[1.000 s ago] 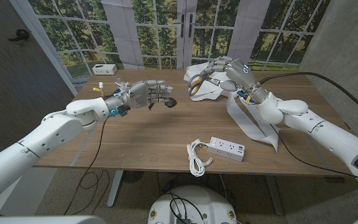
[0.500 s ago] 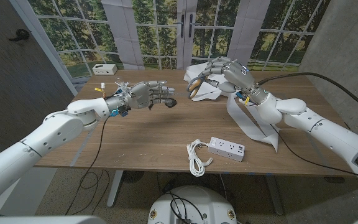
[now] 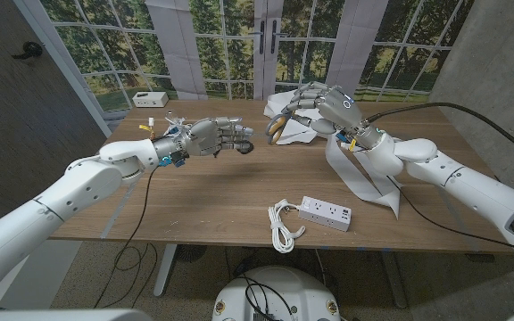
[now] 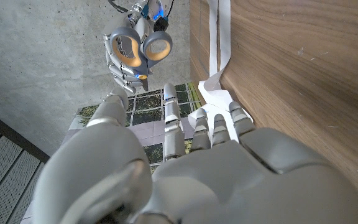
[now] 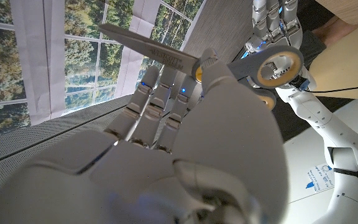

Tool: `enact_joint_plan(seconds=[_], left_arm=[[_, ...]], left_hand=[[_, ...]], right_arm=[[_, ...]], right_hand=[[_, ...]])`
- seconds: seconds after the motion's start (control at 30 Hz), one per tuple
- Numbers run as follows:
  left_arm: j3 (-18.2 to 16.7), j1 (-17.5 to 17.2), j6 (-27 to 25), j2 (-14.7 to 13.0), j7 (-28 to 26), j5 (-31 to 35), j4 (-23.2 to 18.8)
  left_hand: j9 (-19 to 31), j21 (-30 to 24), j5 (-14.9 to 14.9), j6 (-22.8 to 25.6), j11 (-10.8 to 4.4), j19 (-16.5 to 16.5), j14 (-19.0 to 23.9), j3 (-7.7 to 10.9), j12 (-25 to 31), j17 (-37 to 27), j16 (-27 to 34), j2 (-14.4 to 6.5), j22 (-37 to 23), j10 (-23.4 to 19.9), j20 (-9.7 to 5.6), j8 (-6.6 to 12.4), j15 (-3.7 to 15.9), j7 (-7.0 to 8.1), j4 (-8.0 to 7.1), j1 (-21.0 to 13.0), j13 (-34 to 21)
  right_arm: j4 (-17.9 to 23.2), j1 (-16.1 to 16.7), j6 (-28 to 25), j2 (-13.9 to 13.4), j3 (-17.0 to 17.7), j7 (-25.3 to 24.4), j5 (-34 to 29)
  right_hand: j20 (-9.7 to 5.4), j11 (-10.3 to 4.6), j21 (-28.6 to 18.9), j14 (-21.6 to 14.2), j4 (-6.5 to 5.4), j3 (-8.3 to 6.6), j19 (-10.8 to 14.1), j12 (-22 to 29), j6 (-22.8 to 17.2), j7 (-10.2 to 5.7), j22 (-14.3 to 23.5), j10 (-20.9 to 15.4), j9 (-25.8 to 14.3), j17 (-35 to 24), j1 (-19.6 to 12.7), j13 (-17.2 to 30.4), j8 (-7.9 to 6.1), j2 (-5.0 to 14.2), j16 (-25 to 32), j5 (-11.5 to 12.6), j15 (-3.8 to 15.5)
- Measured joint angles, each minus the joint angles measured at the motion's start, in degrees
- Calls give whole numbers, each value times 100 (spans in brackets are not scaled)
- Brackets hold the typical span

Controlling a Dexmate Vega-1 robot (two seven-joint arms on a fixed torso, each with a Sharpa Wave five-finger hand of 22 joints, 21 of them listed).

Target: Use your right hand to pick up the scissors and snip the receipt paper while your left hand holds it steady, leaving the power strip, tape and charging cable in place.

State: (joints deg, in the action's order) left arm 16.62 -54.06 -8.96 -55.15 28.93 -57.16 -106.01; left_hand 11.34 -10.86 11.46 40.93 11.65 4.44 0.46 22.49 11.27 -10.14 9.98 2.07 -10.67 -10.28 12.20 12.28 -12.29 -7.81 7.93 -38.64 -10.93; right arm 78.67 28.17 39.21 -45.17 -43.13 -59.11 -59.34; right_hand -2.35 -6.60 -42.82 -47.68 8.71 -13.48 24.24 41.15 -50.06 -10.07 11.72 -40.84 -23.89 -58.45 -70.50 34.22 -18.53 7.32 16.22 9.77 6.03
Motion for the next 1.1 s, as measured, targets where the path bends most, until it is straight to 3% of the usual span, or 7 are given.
enact_joint_plan(seconds=[0.3, 0.77, 1.1], left_arm=[[50, 48, 61, -1, 71, 92, 31], [108, 5, 172, 81, 0, 153, 106], [265, 169, 191, 167, 101, 255, 192]], left_hand=[[-16, 0, -24, 48, -26, -100, -98, -127, 0, 0, 0, 69, 0, 39, -23, -21, -20, -73, -66, 72, 0], [-15, 0, -23, 79, -39, -130, -128, -151, 0, 0, 0, 23, 0, 52, 7, -21, 10, -103, -90, 161, 0], [-15, 0, -23, -103, -110, -154, -162, -167, 0, 0, 0, -42, 0, 123, -13, -107, 2, -106, -74, 156, -1]], right_arm=[[-45, -74, -77, -2, -100, -82, -113], [-222, -382, -107, 31, -401, -190, -347], [-328, -554, -133, 66, -589, -275, -438]], right_hand=[[-11, -51, -22, 1, 0, 0, -10, -40, -49, -50, 0, -30, 14, -8, 0, 0, 19, 0, -16, -3, -1], [-11, -90, -140, 1, -23, 23, -71, -27, -50, -51, -28, -49, 9, -36, -1, 0, 29, -1, -76, -11, -1], [-11, -91, -199, 1, -47, 47, -71, -28, -50, -51, -28, -48, 8, -37, -2, 0, 40, -2, -98, 0, -1]])
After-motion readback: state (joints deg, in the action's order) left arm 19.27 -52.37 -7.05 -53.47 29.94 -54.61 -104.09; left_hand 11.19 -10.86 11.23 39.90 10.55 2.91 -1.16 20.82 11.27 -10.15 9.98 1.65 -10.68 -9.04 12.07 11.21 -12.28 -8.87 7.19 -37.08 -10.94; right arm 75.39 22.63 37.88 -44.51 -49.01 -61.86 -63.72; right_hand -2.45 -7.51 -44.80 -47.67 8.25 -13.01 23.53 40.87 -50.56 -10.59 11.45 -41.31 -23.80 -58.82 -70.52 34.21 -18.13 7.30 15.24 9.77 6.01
